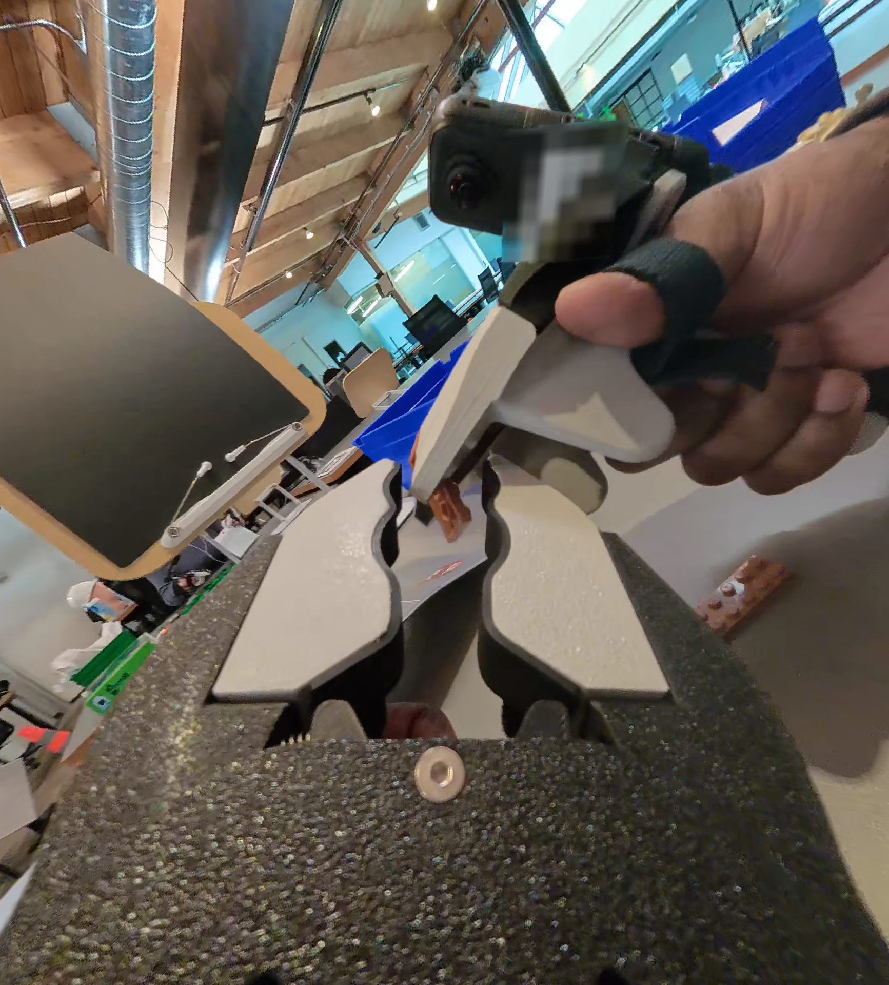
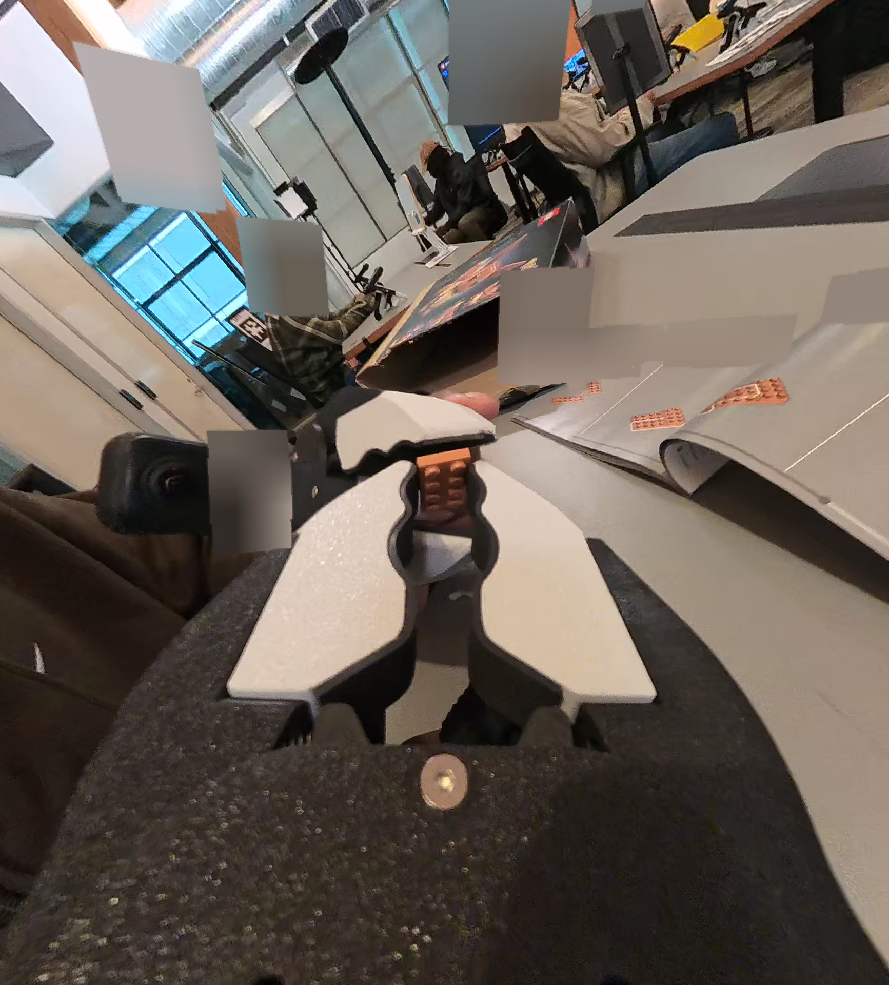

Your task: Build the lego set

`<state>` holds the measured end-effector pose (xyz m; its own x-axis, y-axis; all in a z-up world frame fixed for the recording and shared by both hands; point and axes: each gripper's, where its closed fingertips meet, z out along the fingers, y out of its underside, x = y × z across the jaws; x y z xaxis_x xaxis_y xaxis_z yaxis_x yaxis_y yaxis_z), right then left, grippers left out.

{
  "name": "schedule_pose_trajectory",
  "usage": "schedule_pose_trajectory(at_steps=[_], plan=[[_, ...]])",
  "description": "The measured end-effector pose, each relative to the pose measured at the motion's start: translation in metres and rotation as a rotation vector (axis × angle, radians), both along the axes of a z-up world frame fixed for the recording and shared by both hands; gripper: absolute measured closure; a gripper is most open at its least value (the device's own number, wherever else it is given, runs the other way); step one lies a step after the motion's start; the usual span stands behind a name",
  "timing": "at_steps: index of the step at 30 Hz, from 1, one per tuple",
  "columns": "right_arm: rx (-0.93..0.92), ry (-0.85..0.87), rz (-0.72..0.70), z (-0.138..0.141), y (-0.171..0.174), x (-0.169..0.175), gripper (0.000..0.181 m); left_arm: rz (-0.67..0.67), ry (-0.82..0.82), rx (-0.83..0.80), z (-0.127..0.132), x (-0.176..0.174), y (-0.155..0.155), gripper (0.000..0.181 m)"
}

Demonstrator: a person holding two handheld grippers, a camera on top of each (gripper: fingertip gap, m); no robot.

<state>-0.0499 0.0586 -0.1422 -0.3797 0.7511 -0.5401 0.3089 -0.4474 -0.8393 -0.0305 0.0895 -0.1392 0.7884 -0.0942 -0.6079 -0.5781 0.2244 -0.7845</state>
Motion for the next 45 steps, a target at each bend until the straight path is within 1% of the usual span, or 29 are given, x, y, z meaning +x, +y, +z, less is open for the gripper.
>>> schedule_pose_trajectory(at_steps=[4, 7, 17, 29, 34, 37, 39, 42, 43, 45], plan=[[-0.042, 0.002, -0.019, -0.001, 0.001, -0.001, 0.164, 0.031, 0.048, 0.009, -0.001, 0.001, 0.000, 0.157], [-0.037, 0.004, -0.030, -0.001, 0.002, -0.002, 0.164, 0.044, 0.061, 0.009, -0.001, 0.000, 0.000, 0.157], [-0.011, 0.014, -0.014, -0.002, 0.001, 0.000, 0.164, 0.011, 0.017, -0.012, -0.002, 0.002, -0.001, 0.162], [-0.198, -0.025, 0.049, -0.005, 0.003, 0.005, 0.164, -0.034, -0.009, -0.055, -0.009, 0.006, 0.001, 0.161], [-0.250, -0.007, -0.008, -0.001, 0.017, 0.005, 0.164, -0.035, -0.034, -0.040, -0.005, 0.004, 0.000, 0.159], [-0.272, 0.000, -0.015, 0.002, 0.021, 0.005, 0.164, -0.029, -0.019, -0.060, -0.008, 0.005, 0.001, 0.162], [-0.265, -0.001, -0.012, 0.002, 0.019, 0.005, 0.164, -0.026, -0.013, -0.061, -0.009, 0.005, 0.001, 0.172], [-0.224, 0.011, -0.020, 0.003, 0.019, 0.005, 0.163, -0.027, -0.063, -0.069, -0.005, 0.002, 0.000, 0.176], [-0.187, 0.019, -0.031, 0.004, 0.021, 0.005, 0.161, -0.039, -0.112, -0.080, -0.004, 0.000, 0.000, 0.176], [-0.078, 0.034, -0.070, 0.004, 0.026, 0.005, 0.149, -0.073, -0.274, -0.110, 0.001, -0.005, 0.000, 0.177]])
